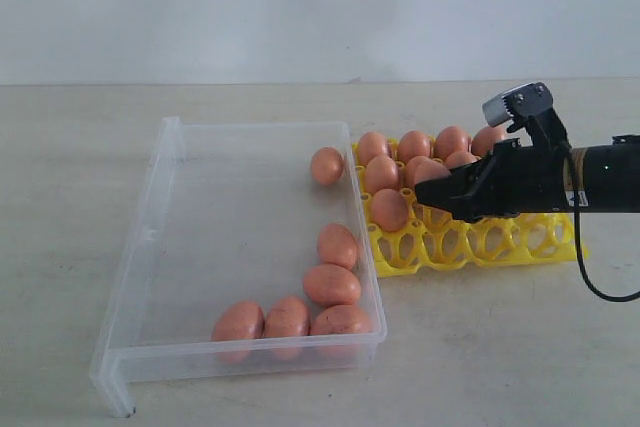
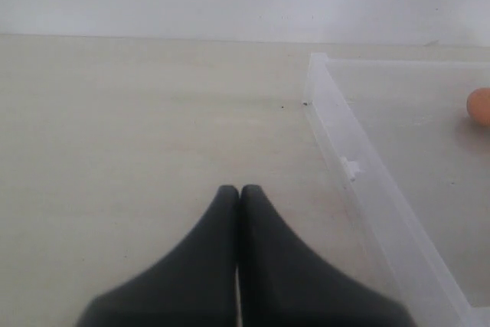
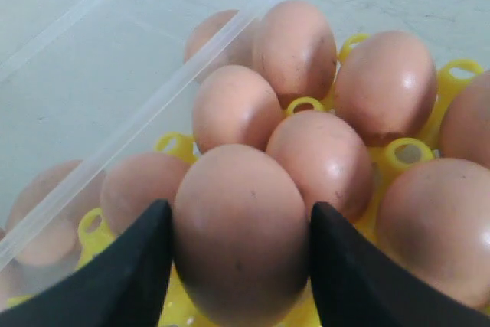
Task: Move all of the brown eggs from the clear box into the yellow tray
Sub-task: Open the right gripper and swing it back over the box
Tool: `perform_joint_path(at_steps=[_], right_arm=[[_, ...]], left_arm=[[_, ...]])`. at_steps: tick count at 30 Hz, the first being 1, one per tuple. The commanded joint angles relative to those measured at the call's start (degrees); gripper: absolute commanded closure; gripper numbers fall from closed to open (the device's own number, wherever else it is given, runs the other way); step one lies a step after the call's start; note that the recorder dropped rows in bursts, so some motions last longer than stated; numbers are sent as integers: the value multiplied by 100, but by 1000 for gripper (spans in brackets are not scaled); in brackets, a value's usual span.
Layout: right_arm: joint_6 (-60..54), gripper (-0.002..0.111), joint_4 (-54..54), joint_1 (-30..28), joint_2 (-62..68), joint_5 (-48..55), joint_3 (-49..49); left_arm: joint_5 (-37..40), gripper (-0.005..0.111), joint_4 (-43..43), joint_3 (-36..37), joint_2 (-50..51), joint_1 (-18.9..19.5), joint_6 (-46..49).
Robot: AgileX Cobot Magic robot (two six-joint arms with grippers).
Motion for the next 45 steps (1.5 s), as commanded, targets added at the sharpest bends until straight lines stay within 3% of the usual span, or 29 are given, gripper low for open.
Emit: perform_joint_path(at_steps=[1, 5, 9, 18, 20, 23, 24, 26, 28, 31, 33, 35, 39, 41, 44, 45], right_arm=[[-103, 92, 34, -9, -1, -20, -2], [-103, 66, 34, -9, -1, -42, -2], [-103, 48, 55, -9, -1, -42, -2], [256, 46, 425, -9, -22, -338, -2], [612, 56, 426, 12, -183, -938, -2], [708, 104, 447, 728, -850, -903, -113], [579, 108, 403, 1131, -1032, -606, -276], [124, 108, 403, 2163, -1266, 1055, -784], [-497, 108, 392, 3318, -1204, 4221, -1559], [-1225, 108, 304, 4140, -754, 7379, -2449], [-1821, 108, 558, 4266, -438, 8504, -3012], [-2967, 109, 1938, 4266, -165, 9001, -3752], [-6944, 109, 6624, 3955, 296, 10887, -5195], [-7807, 109, 8022, 3867, 505, 11686, -5588], [-7930, 108, 8346, 3867, 780, 11686, -5724], [-7997, 102, 8307, 3867, 947, 11686, -5724]], left_arm=[[-10, 111, 5, 17, -3, -22, -12], [-10, 111, 5, 17, -3, -22, -12], [-10, 111, 5, 17, -3, -22, -12], [-10, 111, 5, 17, -3, -22, -12], [-10, 111, 5, 17, -3, -22, -12], [-10, 111, 5, 17, -3, -22, -12], [-10, 111, 5, 17, -3, -22, -12], [-10, 111, 5, 17, -3, -22, -12], [-10, 111, 5, 17, -3, -22, -12], [-10, 111, 5, 17, -3, -22, -12], [-10, 111, 5, 17, -3, -22, -12], [-10, 111, 5, 17, -3, -22, -12], [-10, 111, 5, 17, -3, -22, -12], [-10, 111, 5, 17, -3, -22, -12], [-10, 111, 5, 17, -3, -22, -12], [-10, 111, 5, 17, -3, -22, -12]])
